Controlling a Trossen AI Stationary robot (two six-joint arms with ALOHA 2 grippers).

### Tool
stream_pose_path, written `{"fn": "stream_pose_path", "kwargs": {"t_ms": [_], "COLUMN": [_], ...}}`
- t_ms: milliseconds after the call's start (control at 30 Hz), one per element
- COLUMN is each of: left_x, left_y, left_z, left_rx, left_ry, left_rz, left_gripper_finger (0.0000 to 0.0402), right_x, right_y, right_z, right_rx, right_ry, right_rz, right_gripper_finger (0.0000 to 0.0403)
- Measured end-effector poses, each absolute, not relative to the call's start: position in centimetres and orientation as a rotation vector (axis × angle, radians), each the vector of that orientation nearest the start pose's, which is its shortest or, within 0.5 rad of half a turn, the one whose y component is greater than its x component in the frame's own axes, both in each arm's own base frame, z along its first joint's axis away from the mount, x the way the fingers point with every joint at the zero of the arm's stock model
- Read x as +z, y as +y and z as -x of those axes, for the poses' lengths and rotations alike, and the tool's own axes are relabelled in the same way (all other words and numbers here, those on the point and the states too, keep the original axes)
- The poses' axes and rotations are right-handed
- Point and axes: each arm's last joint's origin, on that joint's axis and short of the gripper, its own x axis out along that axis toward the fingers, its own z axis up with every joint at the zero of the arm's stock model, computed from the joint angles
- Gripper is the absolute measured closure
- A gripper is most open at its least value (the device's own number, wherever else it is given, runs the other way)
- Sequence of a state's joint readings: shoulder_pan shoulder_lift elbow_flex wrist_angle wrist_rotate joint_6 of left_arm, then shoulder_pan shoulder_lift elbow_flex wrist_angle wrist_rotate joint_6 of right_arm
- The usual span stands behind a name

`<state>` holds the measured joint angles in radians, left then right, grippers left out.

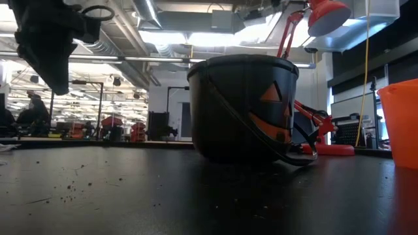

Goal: Sort candy
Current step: Put the orange gummy into the orange bucket

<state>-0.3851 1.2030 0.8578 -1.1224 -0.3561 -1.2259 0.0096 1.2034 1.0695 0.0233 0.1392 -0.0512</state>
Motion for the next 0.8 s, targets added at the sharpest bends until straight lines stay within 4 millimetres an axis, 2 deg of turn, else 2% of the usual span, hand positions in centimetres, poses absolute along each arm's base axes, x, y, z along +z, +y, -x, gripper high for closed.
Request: {"fn": "stream_pose_path", "kwargs": {"t_ms": [200,567,800], "left_x": [21.0,17.4,15.3], "left_y": [-5.8,-5.2,-5.0], "left_z": [-16.8,-14.5,-13.9], "left_rx": [0.798,0.916,0.946], "left_ry": [1.192,1.333,1.34], "left_rz": [0.507,0.571,0.682], "left_gripper_finger": [0.029,0.021,0.0197], "right_x": [36.4,36.2,36.2], "right_y": [0.9,0.8,0.8], "right_z": [-27.3,-27.3,-27.3], "right_rx": [-0.094,-0.092,-0.112], "right_ry": [0.13,0.151,0.148], "right_rz": [0.103,0.15,0.146], "right_gripper_finger": [0.0253,0.0253,0.0253]}}
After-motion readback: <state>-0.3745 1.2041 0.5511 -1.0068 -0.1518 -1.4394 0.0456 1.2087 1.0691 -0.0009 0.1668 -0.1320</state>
